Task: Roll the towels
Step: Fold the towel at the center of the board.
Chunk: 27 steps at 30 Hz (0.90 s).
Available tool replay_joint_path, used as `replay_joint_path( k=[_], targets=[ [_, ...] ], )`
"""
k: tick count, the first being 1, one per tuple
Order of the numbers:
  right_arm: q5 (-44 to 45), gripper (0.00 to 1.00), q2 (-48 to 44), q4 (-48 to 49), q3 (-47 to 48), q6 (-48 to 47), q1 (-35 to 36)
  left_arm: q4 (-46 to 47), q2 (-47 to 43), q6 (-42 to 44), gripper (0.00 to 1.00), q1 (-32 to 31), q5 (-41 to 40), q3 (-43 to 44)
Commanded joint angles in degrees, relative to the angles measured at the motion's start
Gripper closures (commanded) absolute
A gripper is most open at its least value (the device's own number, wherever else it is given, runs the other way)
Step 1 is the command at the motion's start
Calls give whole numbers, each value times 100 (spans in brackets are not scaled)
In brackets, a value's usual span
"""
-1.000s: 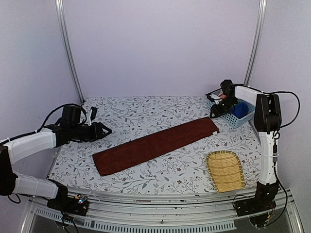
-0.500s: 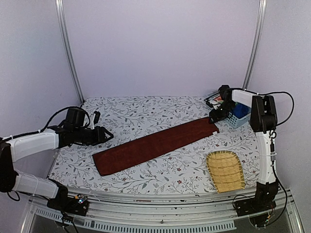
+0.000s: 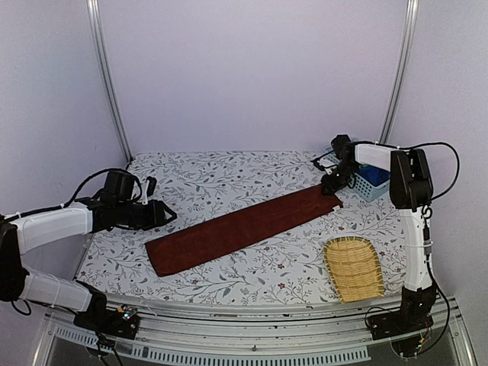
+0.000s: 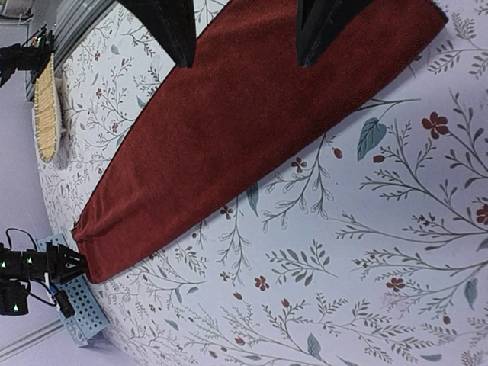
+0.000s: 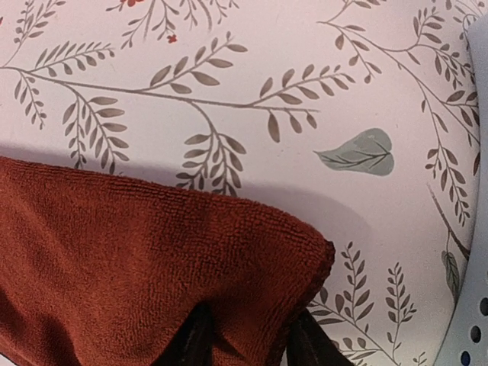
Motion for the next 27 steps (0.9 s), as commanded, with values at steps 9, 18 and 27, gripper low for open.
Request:
replay_joint_path(
  k=[9,18,27],
  targets=[
    [593,90,243,-551,21,17,-74,-140,42,12,52,-73,-72,-148],
    [279,96,-72,-1237,754,-103,-178,-92,79,-23,52,-82,-41,-299],
    [276,97,-448,-1469,1146,-159,-322,-186,455,15,52,-90,106,-230]
  ],
)
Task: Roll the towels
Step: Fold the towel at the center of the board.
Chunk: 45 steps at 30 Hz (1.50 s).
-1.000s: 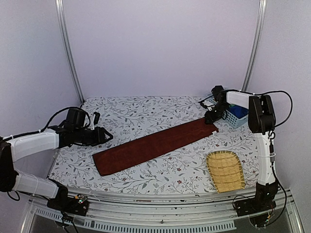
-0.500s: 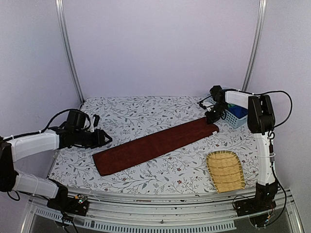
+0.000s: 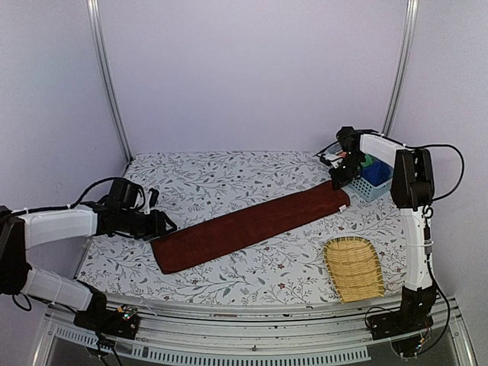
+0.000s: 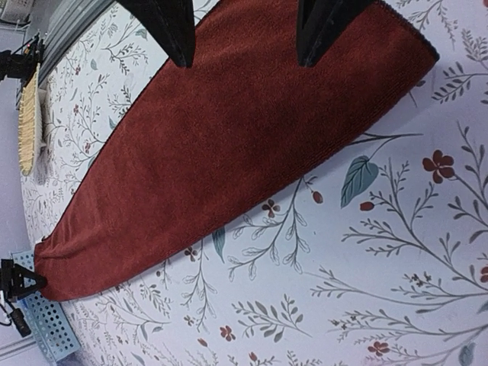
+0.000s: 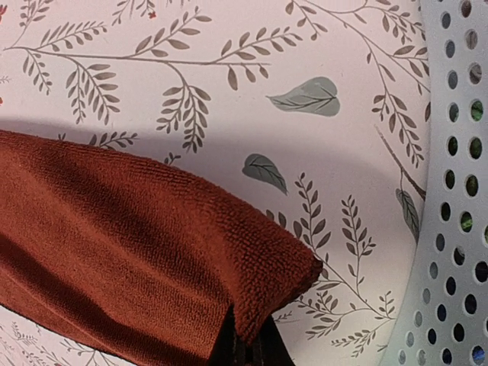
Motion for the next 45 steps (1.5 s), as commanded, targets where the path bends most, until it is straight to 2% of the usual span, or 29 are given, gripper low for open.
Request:
replay_joint_path(
  k=[1,8,14,22,31,39,45],
  targets=[
    [85,97,-463,-185,312,-81,-172,-66,247,33,53,-88,138,18],
    [-195,97,-730,-164,565,-181,-467,-377,511,102,53,-198,127,190],
    [-1630,98,-478,-1075,978,-707,-528,-498,797,51,54,-400,83,401],
    [-3007,98,-357,-1729,531,-626,-190,-701,1024,-57,55,-629,-185,592],
    [-4919,98,-414,-1492,208,-55,311,-873,947,-82,55,-661,-410,630],
    [-5137,98,-187,-1096,124,414,1004,-1130,988,-169,55,-657,-783,606],
    [-5730,98,22,-533,110,832,1460,-1031,964,-304,56,-660,-785,438]
  ],
)
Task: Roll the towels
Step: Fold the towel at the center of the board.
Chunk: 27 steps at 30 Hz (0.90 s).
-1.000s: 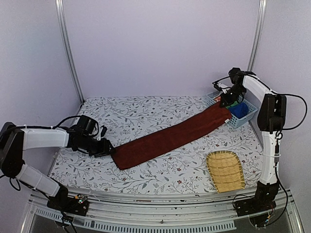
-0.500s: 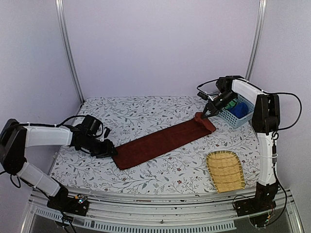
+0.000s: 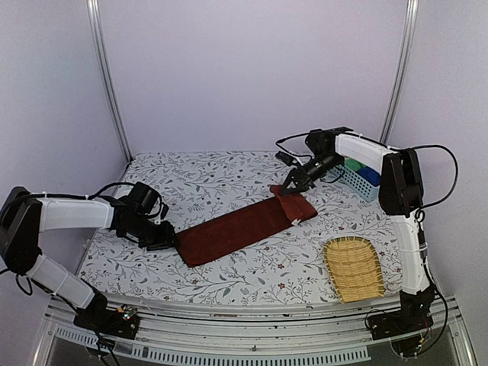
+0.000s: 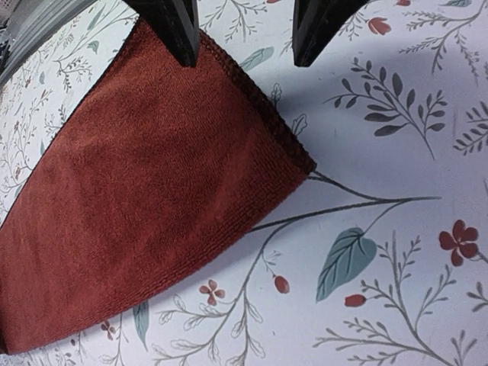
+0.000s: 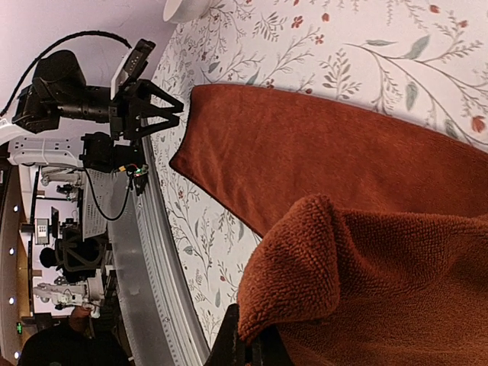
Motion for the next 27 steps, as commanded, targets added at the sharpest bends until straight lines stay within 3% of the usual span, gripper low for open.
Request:
replay_joint_path(
  k=[1,10,27],
  targets=[
    [-730,98,200,675,-97,505,322,45,-1,-131,57,-65,-67,-112],
    [-755,98,534,1573,267,1604,1102,495,108,-294,65,-65,148,-336],
    [-1064,99,1250,3557,930,3776,2091,1066,162,-500,68,-74,343,-691]
  ],
)
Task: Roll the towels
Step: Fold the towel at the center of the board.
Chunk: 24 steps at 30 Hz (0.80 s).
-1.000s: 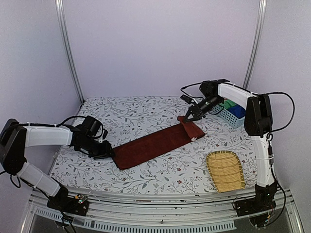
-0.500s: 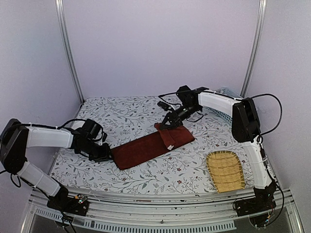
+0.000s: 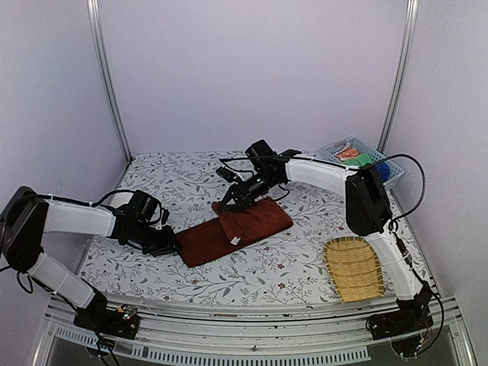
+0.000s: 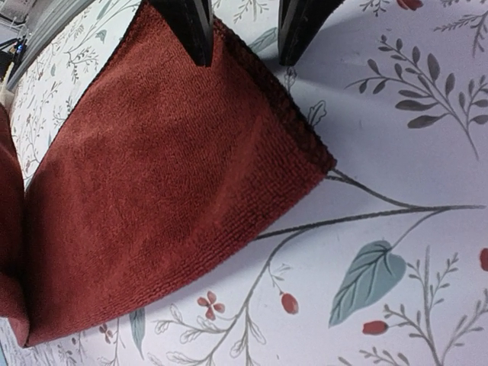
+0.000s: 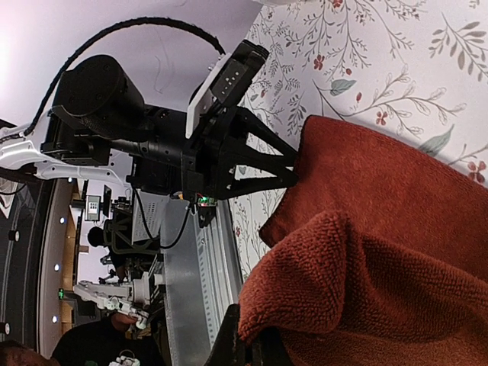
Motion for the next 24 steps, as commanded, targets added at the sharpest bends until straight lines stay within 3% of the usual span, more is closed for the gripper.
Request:
replay_joint_path(
  k=[1,12,24],
  targets=[
    [-270,99,298,957,180,833,189,110,22,-83,68,-70,70,-162],
    [-349,99,806,2143,333,1847,667,163,-134,-95,69,-71,50,-297],
    [382,99,1318,2771,651,1937,950,406,-177,-143,71,-71,150,-510]
  ],
)
